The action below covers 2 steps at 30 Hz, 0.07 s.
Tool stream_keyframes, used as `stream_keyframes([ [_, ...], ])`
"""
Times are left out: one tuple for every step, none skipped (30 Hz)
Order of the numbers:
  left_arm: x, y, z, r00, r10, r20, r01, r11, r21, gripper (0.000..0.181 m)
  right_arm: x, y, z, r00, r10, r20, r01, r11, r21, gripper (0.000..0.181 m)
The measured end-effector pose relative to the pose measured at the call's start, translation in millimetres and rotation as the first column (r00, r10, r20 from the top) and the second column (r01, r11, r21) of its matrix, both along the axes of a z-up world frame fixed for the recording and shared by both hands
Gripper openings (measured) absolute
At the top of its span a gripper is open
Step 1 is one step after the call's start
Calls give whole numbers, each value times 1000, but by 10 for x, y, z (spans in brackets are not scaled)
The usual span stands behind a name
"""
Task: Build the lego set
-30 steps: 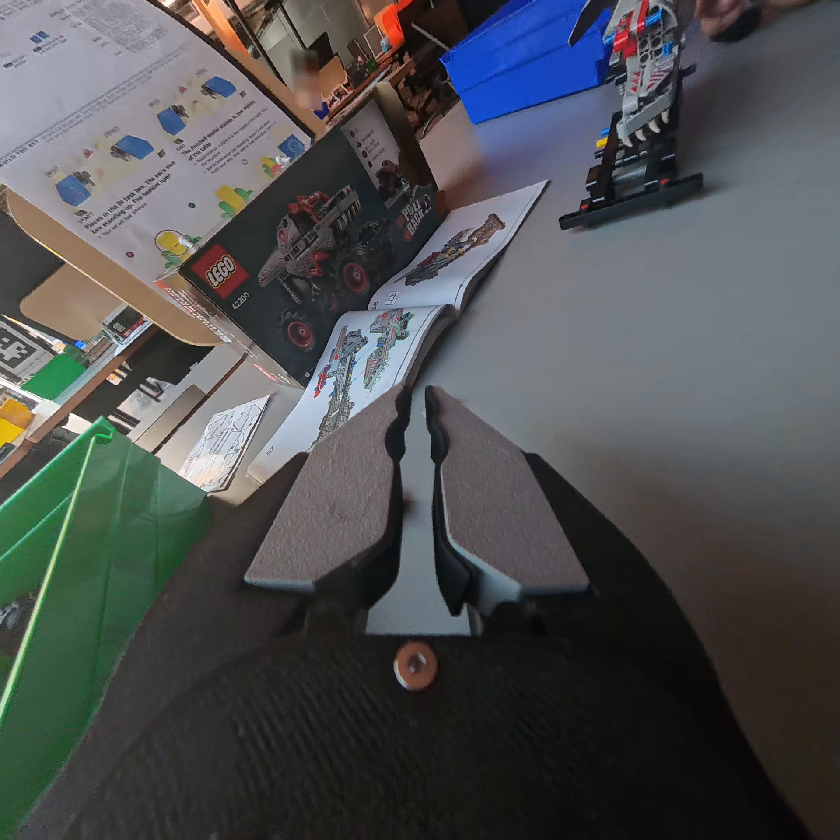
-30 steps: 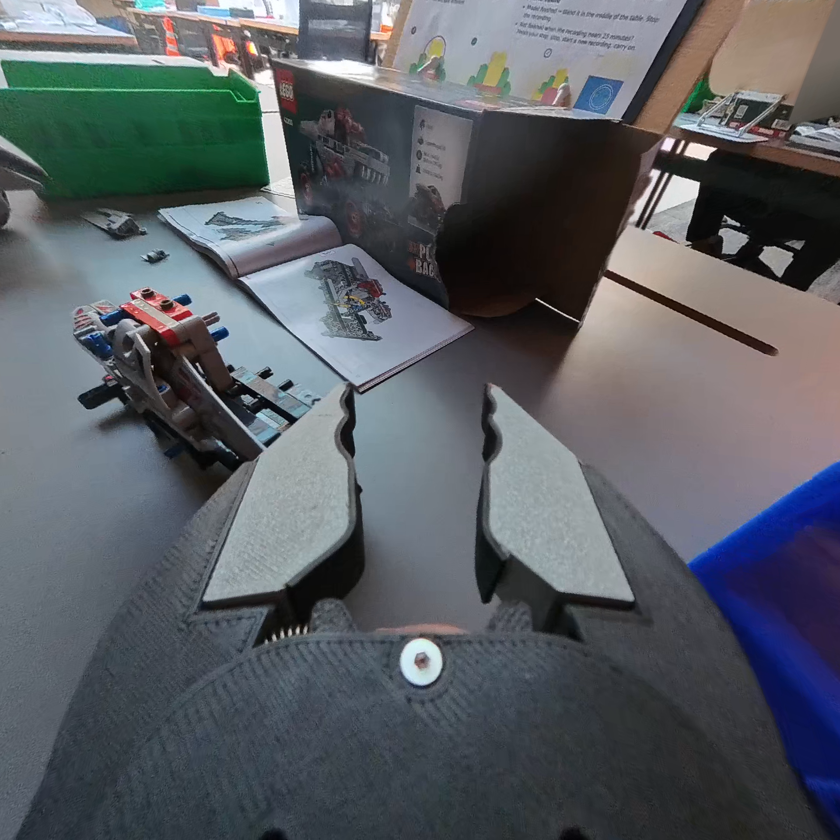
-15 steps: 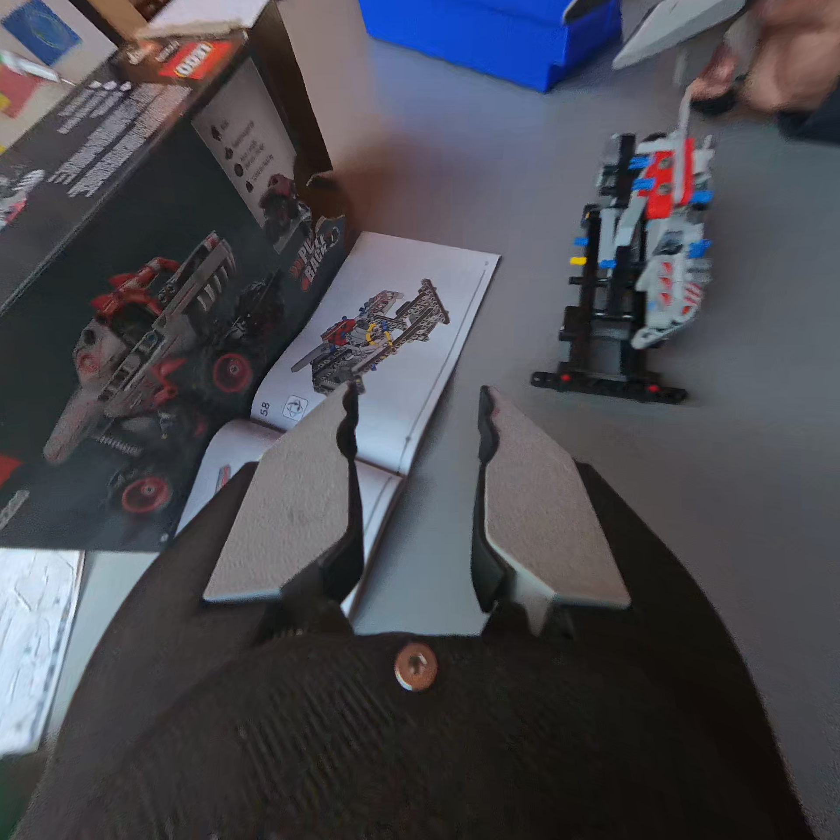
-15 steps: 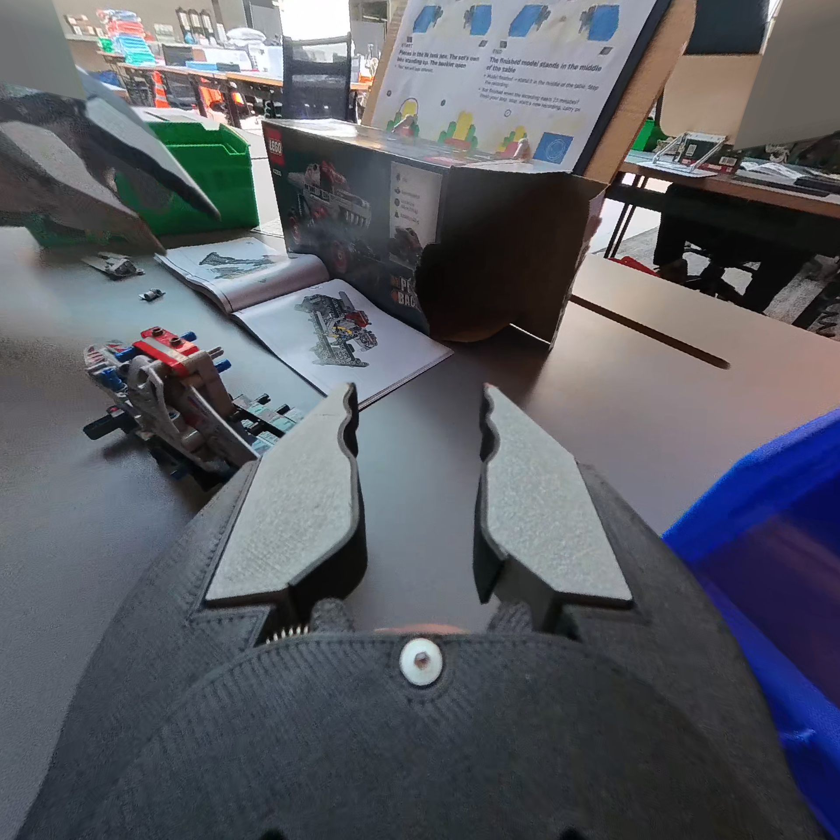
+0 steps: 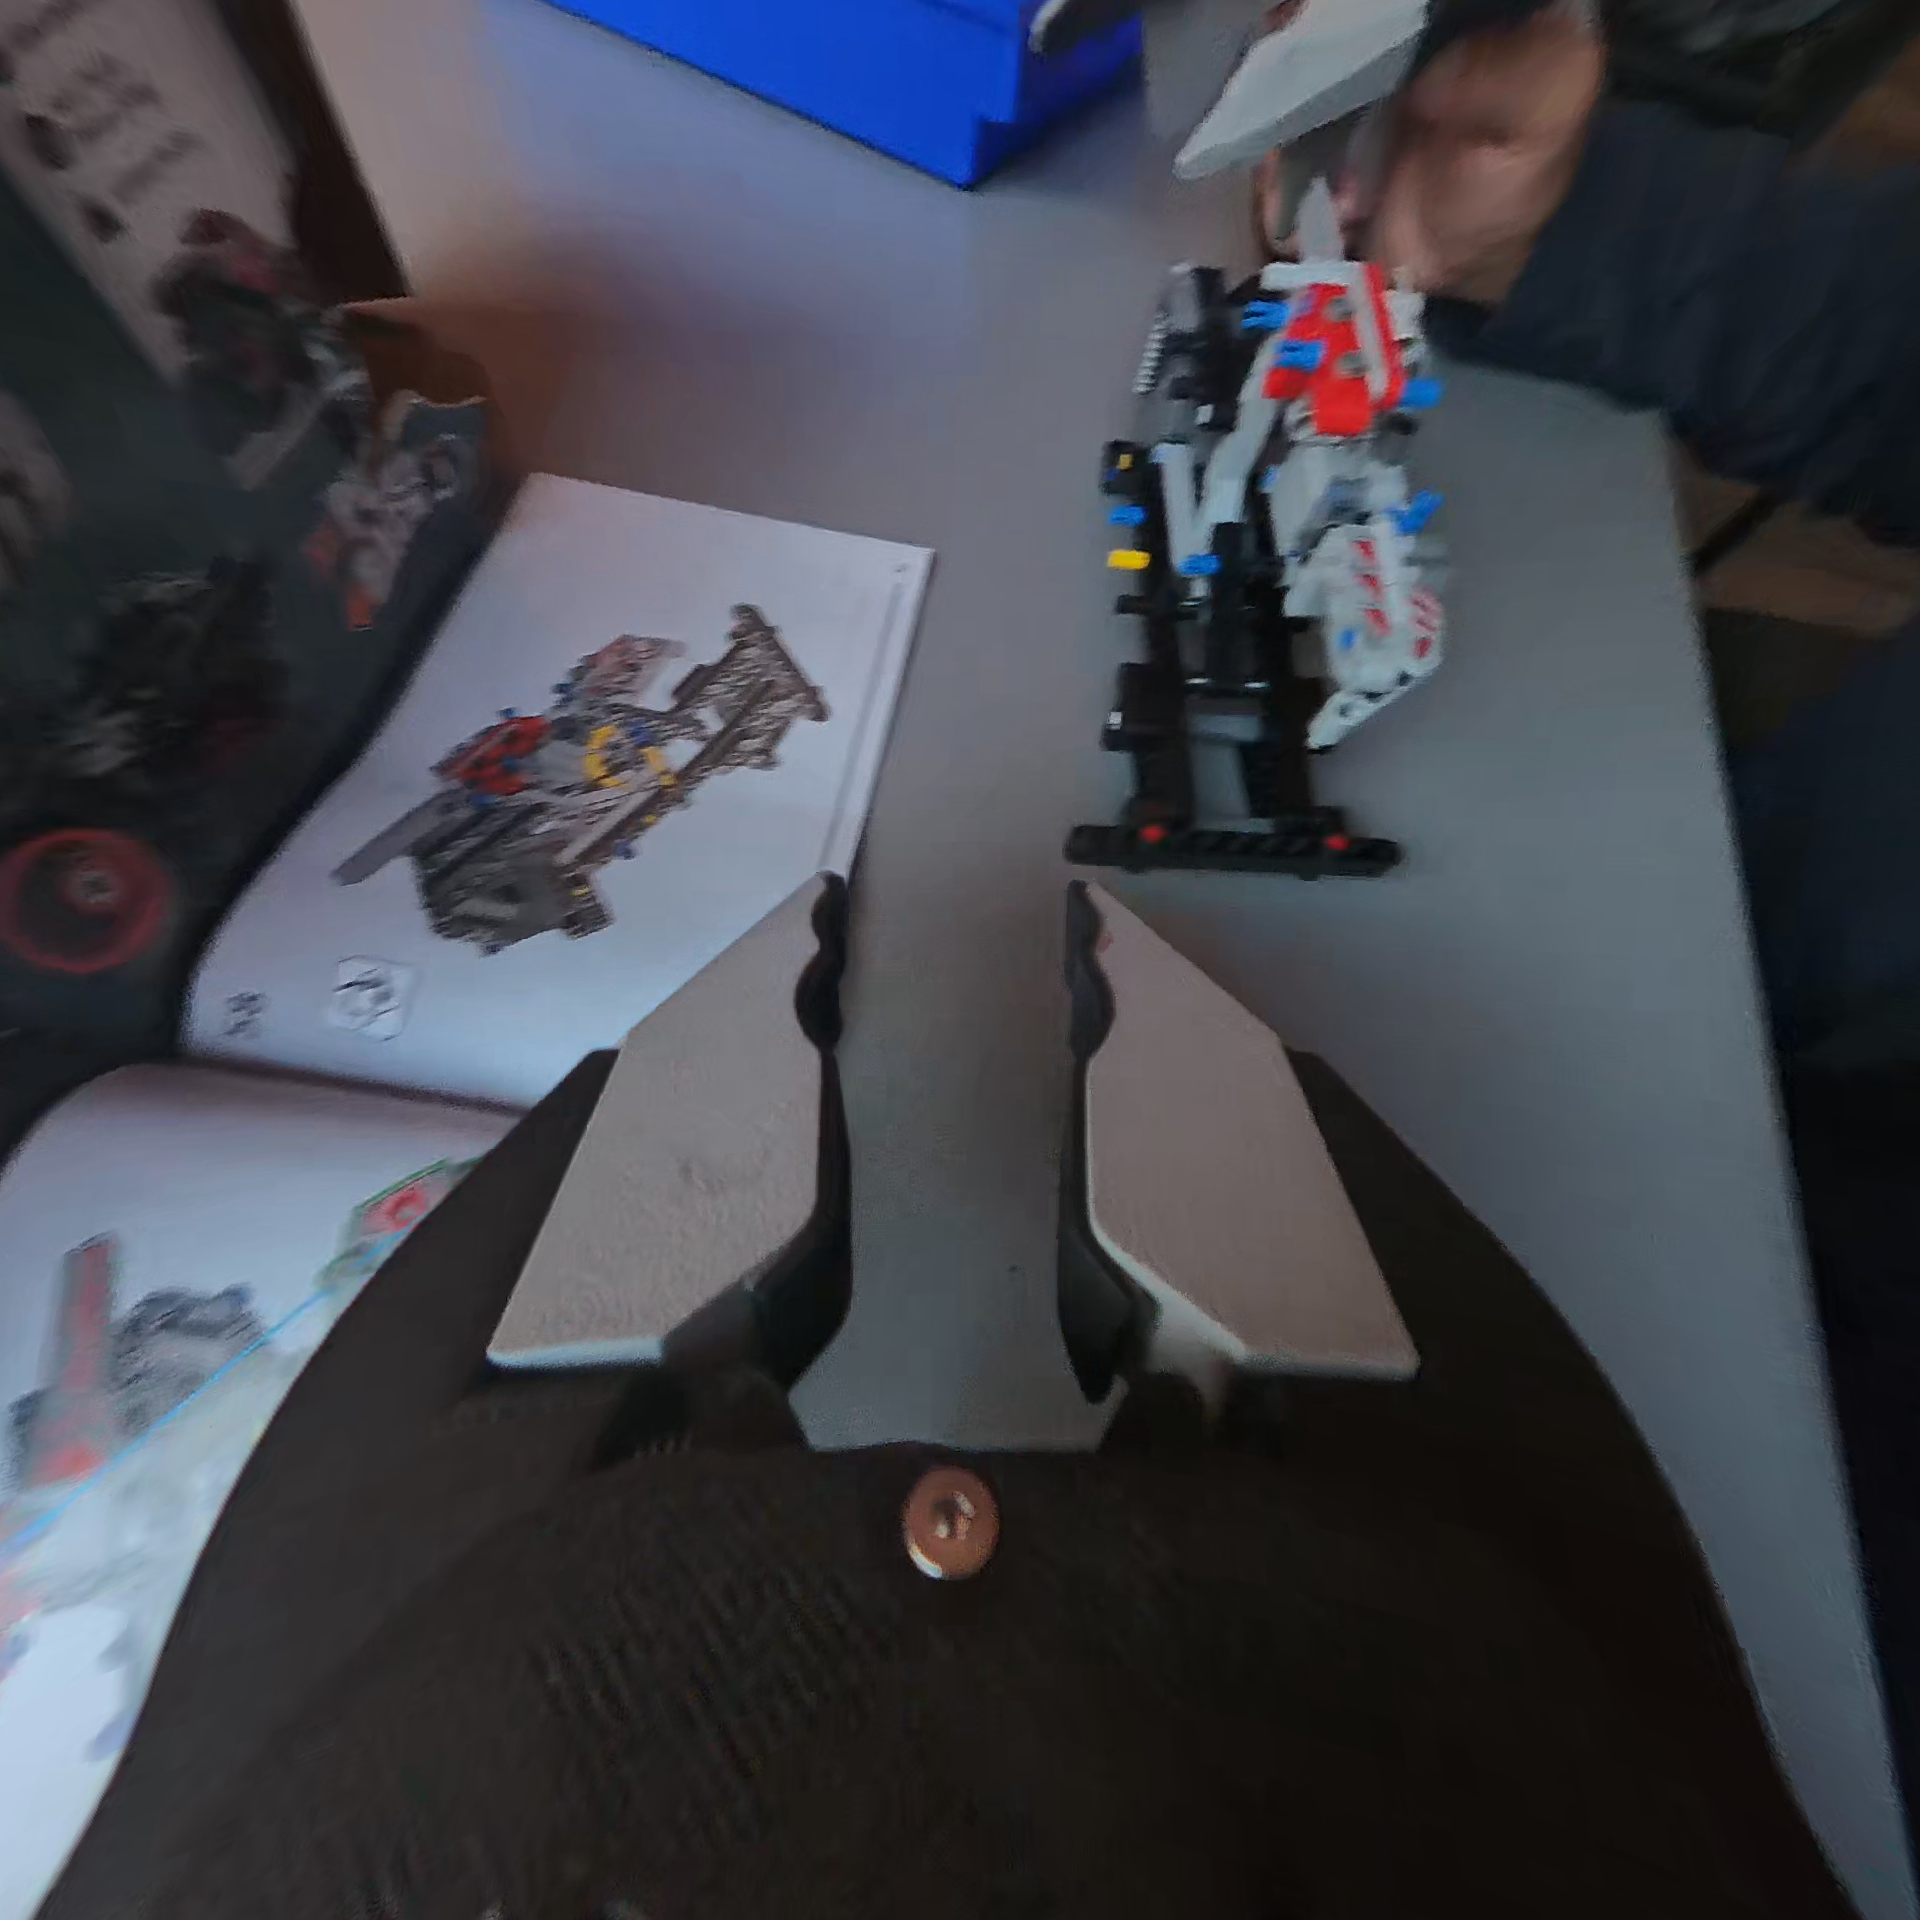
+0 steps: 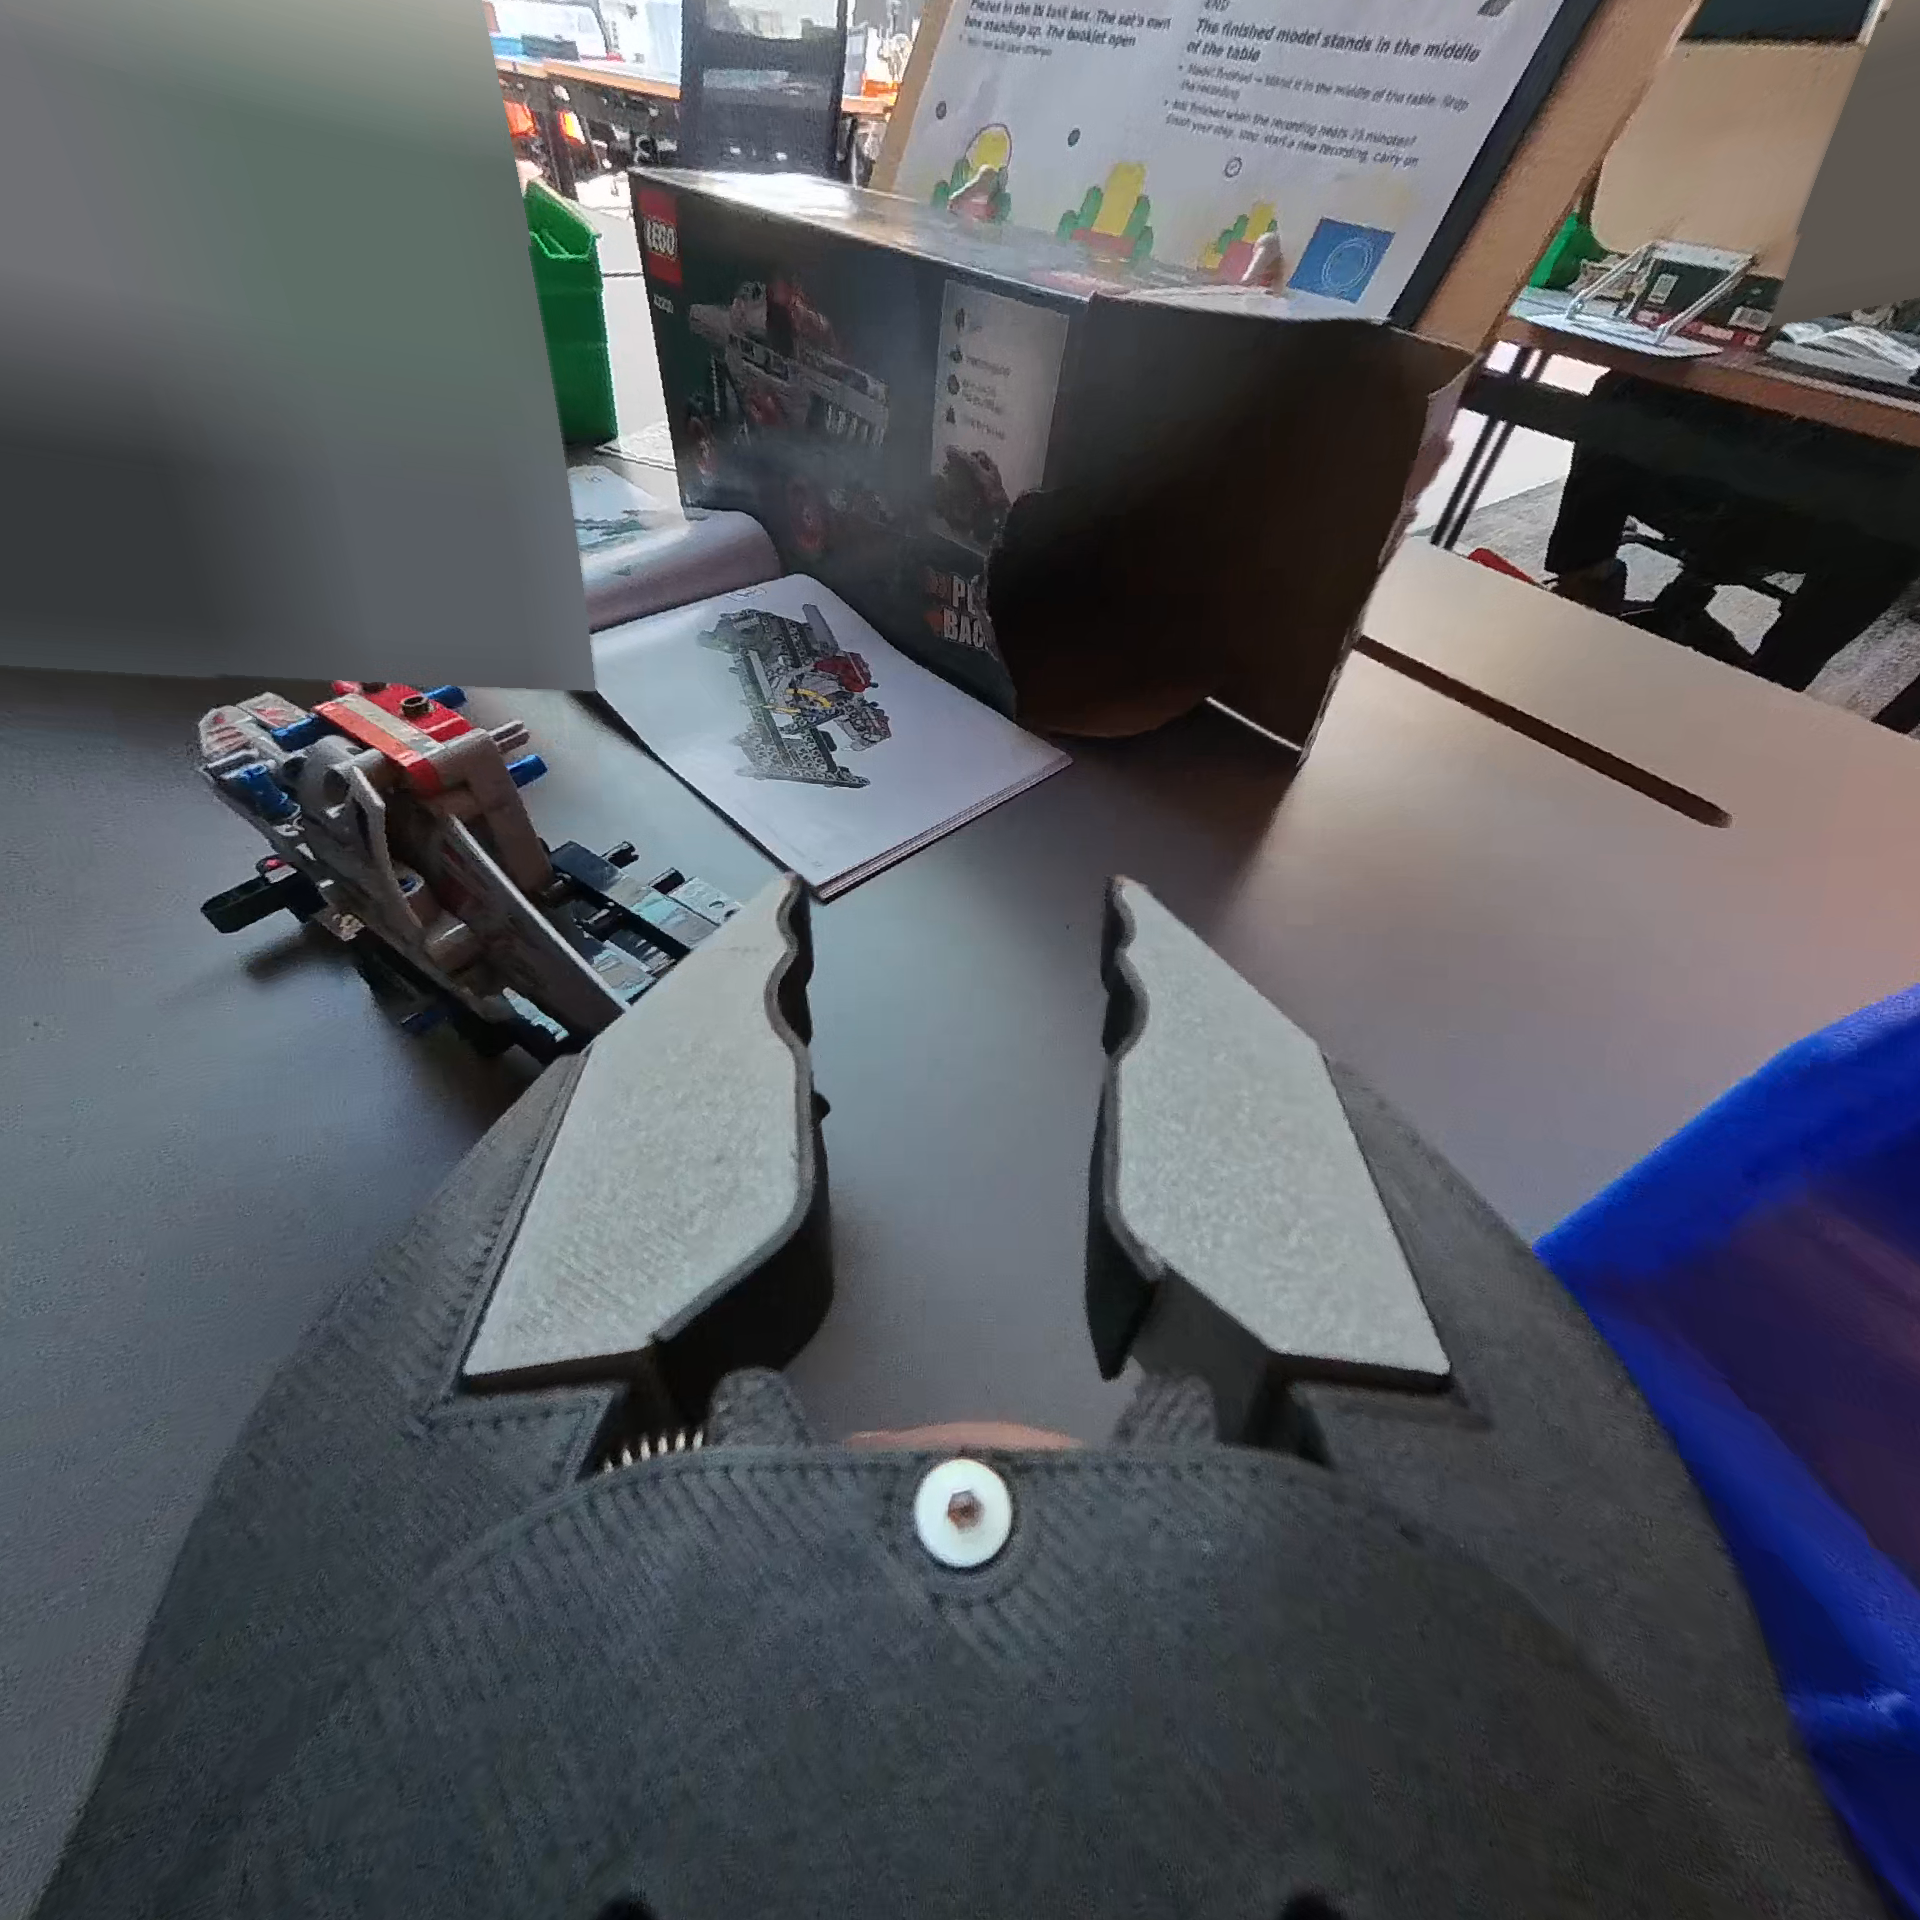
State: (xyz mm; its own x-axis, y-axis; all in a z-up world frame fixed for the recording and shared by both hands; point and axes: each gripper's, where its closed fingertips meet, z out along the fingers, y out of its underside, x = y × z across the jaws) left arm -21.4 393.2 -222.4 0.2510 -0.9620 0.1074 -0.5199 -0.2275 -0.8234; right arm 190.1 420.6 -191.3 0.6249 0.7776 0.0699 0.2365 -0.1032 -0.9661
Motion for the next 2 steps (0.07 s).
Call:
stream_keyframes([
  [45,-69,-18,1000,-29,1,29,999,-23,40,13,5,7,1000,-6,0,6,1000,7,53],
  [77,-112,-40,999,-46,-5,46,999,-29,40,26,13,7,1000,-14,4,14,1000,12,52],
])
